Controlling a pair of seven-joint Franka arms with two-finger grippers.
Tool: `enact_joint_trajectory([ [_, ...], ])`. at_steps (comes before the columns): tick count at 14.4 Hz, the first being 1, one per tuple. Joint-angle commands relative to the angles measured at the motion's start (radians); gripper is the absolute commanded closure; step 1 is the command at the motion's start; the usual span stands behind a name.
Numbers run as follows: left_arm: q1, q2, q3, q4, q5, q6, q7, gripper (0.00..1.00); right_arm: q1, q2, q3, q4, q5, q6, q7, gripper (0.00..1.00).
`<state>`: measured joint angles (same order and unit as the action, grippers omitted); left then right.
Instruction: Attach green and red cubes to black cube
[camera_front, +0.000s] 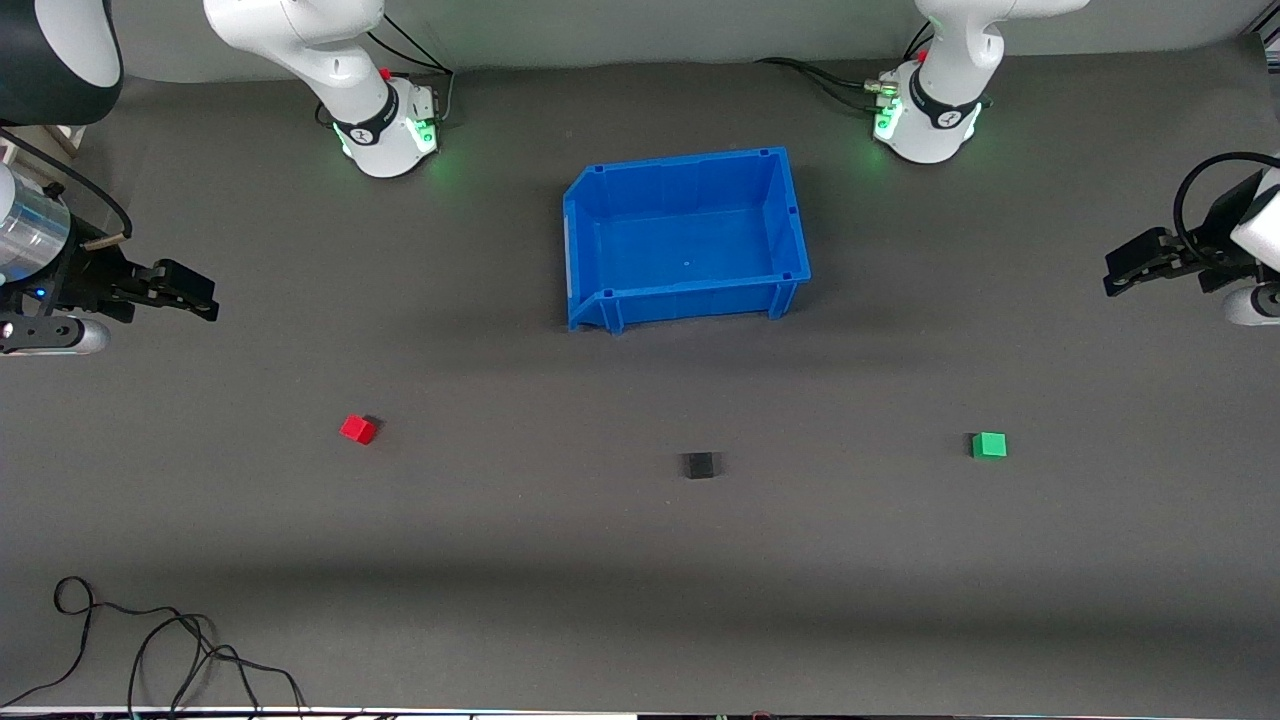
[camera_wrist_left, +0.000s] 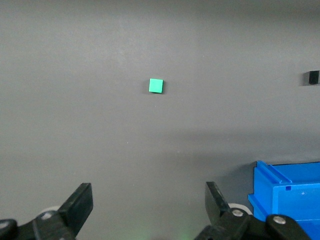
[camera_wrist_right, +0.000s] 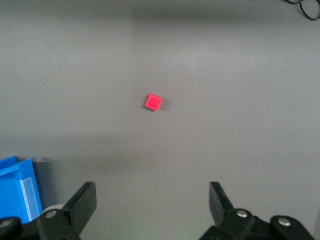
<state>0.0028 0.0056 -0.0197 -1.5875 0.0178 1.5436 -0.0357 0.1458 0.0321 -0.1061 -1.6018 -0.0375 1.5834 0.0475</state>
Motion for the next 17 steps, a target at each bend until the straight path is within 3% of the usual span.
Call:
enact_joint_trajectory([
  [1, -0.006, -0.015, -0.003, 0.0, 0.016, -0.016, 0.014, 0.0, -0.005, 0.006, 0.003, 0.023, 0.019, -0.019, 0.006, 0.0],
  [11, -0.007, -0.01, -0.006, -0.003, 0.002, -0.014, -0.015, 0.0, 0.0, 0.026, 0.012, 0.033, 0.019, -0.017, 0.02, 0.0],
  [17, -0.004, -0.01, -0.006, -0.011, -0.002, -0.019, -0.29, 0.0, -0.009, 0.026, -0.001, 0.042, 0.016, -0.029, -0.001, 0.0],
])
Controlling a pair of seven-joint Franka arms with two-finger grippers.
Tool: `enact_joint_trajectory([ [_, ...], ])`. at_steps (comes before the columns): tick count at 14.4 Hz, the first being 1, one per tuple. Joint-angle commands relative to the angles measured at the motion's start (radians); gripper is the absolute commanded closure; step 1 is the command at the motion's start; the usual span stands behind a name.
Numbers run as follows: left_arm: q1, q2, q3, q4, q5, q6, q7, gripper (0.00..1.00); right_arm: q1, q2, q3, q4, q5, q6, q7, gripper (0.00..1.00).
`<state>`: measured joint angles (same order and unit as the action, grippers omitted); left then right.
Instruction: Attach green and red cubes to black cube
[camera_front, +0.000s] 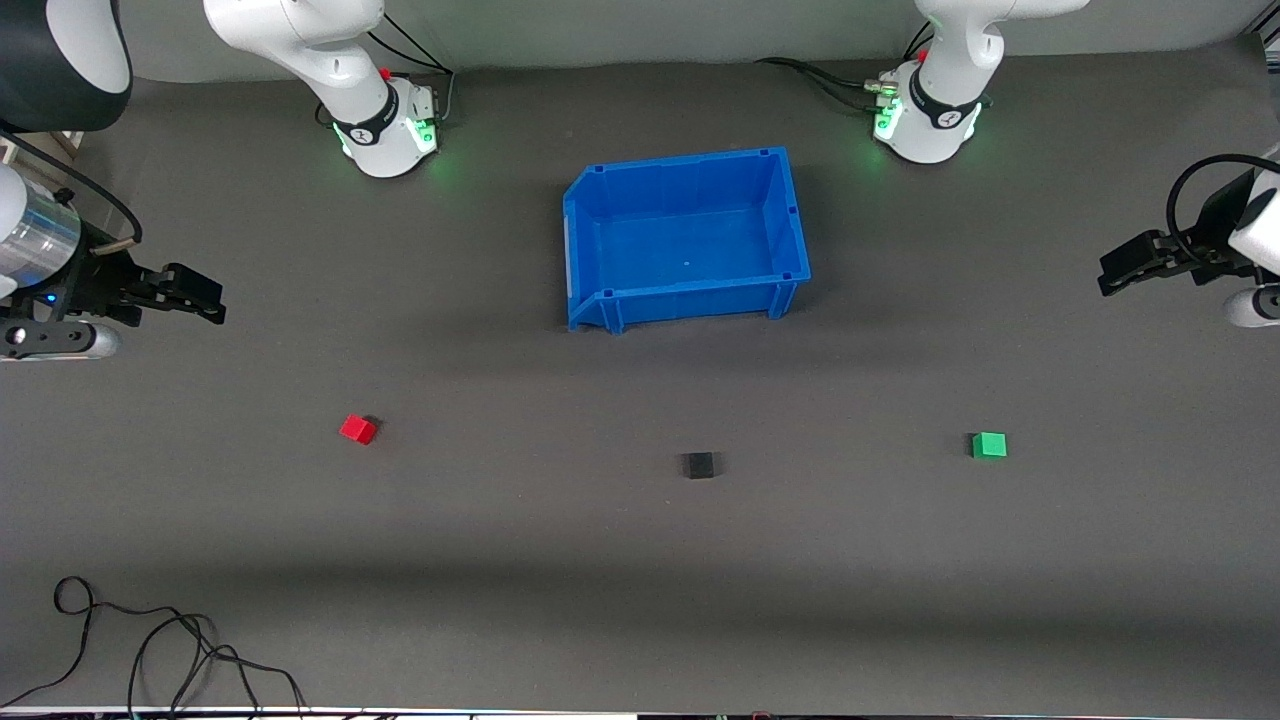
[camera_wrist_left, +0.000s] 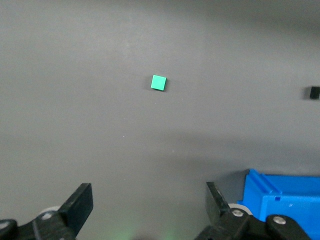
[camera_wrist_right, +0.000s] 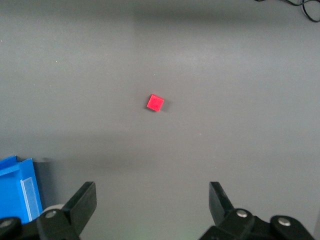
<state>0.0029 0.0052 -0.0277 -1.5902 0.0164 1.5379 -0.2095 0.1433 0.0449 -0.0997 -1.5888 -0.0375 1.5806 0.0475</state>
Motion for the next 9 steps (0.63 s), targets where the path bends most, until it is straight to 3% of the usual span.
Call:
enact_joint_trajectory([
  [1, -0.004, -0.008, 0.003, -0.01, -0.001, -0.015, -0.173, 0.0, -0.004, 0.015, -0.008, 0.029, 0.01, -0.025, 0.0, 0.0],
  [6, 0.006, 0.002, 0.006, -0.011, -0.024, -0.047, -0.448, 0.0, -0.002, 0.041, -0.006, 0.033, 0.01, -0.021, 0.0, 0.0],
  [9, 0.084, 0.016, 0.015, -0.013, -0.146, -0.035, -0.66, 0.0, -0.001, 0.043, 0.0, 0.036, 0.01, -0.018, 0.002, 0.0],
])
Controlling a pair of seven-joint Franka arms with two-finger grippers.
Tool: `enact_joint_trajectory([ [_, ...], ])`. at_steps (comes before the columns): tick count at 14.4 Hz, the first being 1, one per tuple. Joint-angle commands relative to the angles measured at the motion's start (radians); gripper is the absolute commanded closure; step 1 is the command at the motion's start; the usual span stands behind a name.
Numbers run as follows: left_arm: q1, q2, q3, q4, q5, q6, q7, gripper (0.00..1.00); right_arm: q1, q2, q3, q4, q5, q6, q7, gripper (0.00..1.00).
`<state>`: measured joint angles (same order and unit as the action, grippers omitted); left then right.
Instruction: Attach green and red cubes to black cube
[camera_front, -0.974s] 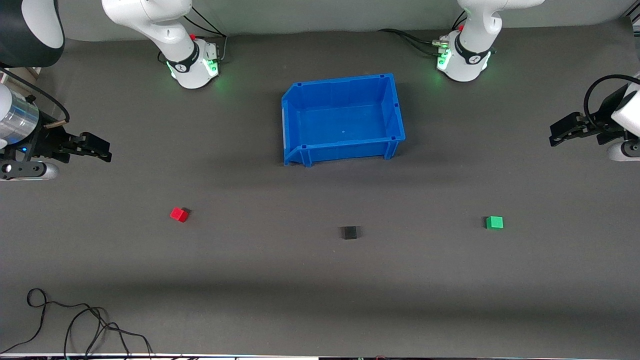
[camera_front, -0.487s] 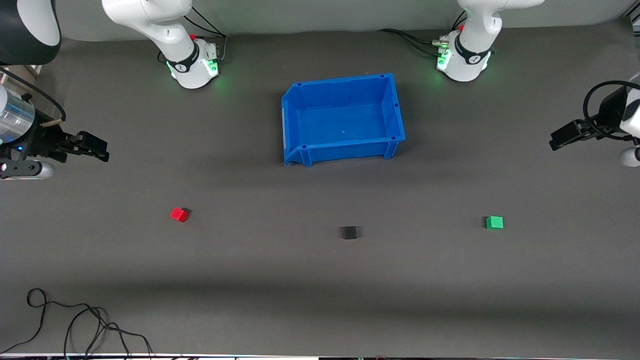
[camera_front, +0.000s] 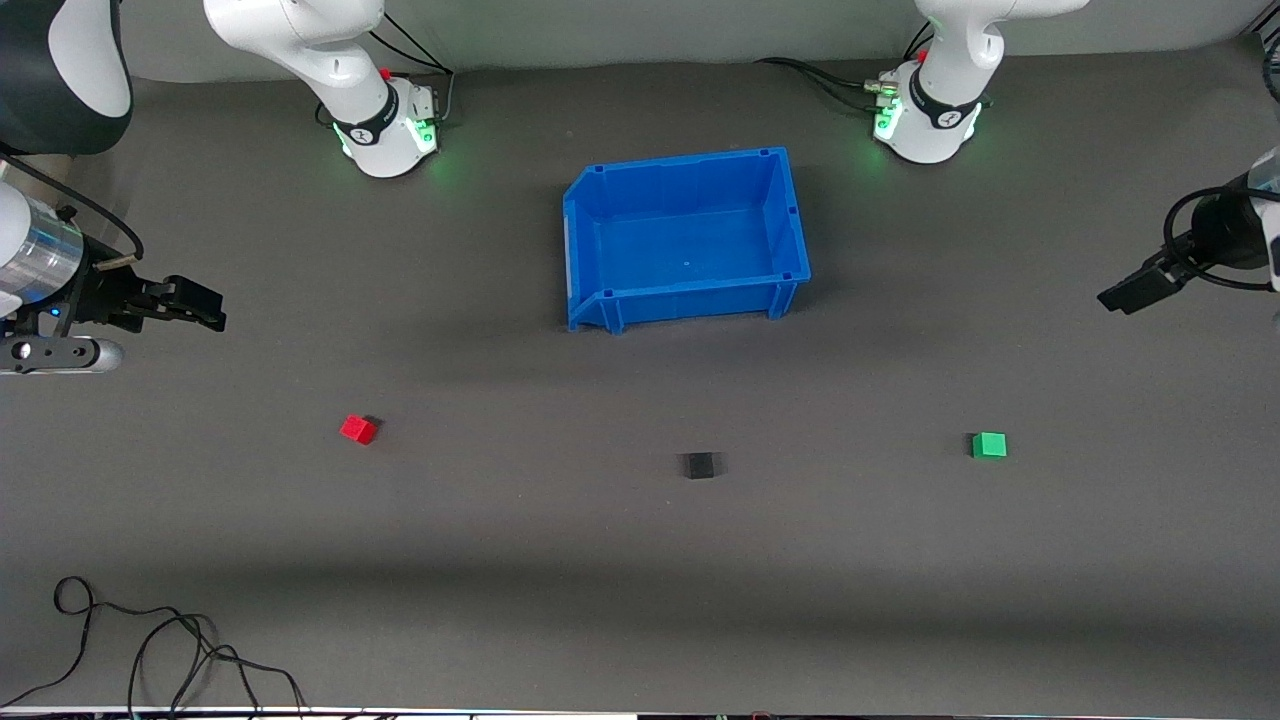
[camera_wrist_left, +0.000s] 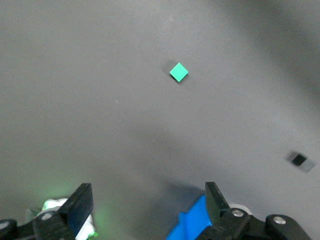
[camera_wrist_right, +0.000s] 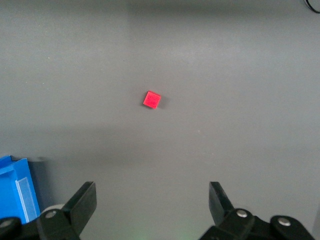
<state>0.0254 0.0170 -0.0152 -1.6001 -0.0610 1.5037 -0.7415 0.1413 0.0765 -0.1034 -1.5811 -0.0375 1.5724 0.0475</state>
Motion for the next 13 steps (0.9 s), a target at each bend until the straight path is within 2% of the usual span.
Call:
enact_joint_trajectory([
  [1, 0.085, 0.012, 0.003, -0.003, -0.097, 0.001, -0.174, 0.0, 0.001, 0.011, 0.004, 0.029, 0.01, -0.009, 0.002, 0.0],
  [4, 0.151, 0.027, 0.003, -0.026, -0.157, 0.013, -0.362, 0.0, 0.001, 0.011, 0.004, 0.029, 0.01, -0.009, 0.002, 0.0],
  [6, 0.185, 0.028, 0.003, -0.069, -0.2, 0.073, -0.497, 0.0, 0.001, 0.012, 0.005, 0.032, 0.011, -0.006, 0.002, 0.0],
  [9, 0.185, 0.034, 0.003, -0.086, -0.238, 0.114, -0.59, 0.0, 0.001, 0.015, 0.007, 0.032, 0.016, -0.003, 0.003, 0.0],
  [13, 0.188, 0.043, 0.003, -0.194, -0.296, 0.255, -0.61, 0.0, 0.003, 0.019, 0.008, 0.035, 0.016, -0.003, 0.003, 0.0],
])
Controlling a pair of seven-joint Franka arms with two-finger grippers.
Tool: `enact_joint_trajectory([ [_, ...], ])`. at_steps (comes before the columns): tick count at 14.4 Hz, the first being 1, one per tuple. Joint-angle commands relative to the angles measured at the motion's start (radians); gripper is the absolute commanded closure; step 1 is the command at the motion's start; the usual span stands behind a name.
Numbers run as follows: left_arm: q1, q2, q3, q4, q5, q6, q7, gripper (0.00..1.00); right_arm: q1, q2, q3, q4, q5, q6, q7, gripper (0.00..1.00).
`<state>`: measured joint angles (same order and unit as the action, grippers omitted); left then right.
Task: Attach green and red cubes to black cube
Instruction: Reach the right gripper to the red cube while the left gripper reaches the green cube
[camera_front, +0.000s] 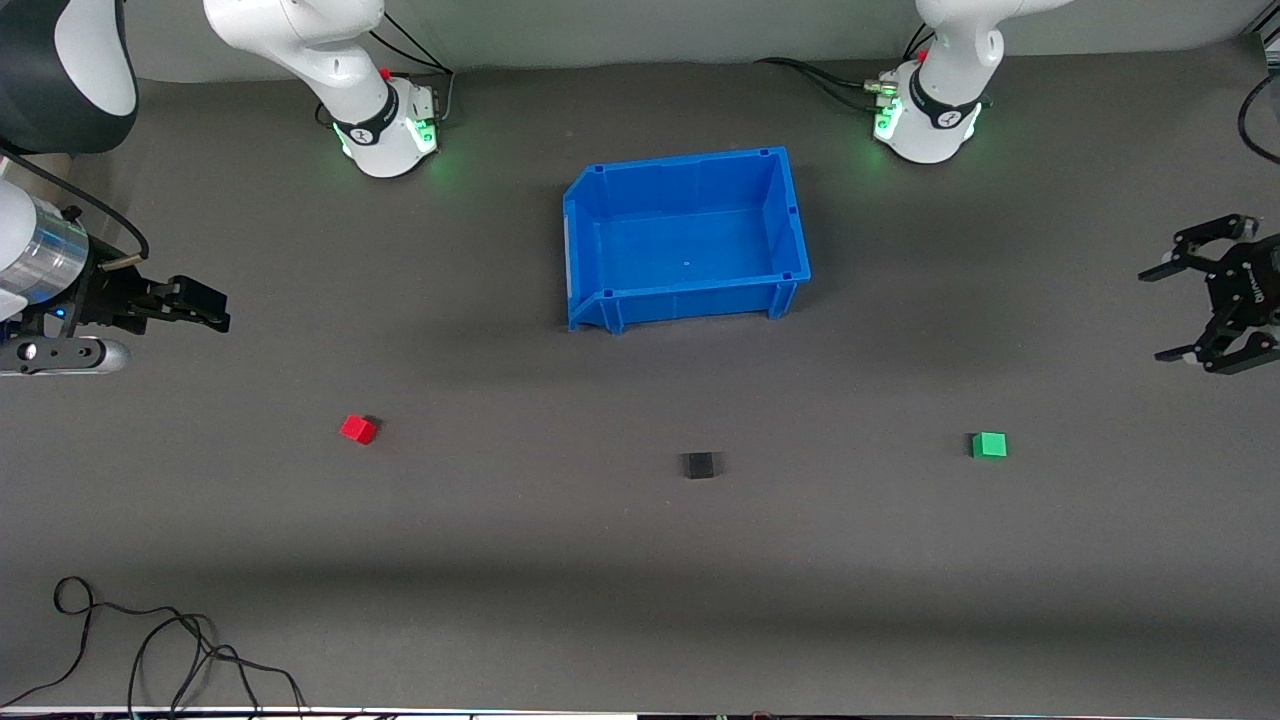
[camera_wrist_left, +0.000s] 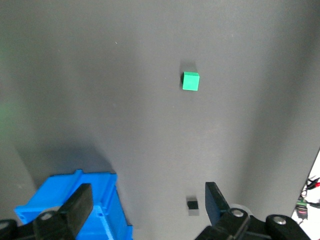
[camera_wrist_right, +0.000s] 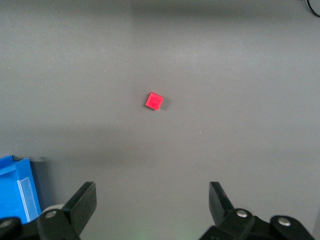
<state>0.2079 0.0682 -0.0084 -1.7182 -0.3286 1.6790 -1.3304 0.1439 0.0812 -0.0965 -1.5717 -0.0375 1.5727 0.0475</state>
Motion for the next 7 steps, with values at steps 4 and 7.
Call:
enact_joint_trajectory([
  [4, 0.005, 0.056, -0.004, -0.123, -0.081, 0.177, -0.004, 0.0, 0.002, 0.022, 0.003, 0.032, 0.016, -0.005, 0.003, 0.0],
  [7, 0.007, 0.134, -0.004, -0.124, -0.11, 0.243, 0.055, 0.0, 0.008, 0.025, 0.003, 0.036, 0.018, -0.003, 0.012, 0.0],
])
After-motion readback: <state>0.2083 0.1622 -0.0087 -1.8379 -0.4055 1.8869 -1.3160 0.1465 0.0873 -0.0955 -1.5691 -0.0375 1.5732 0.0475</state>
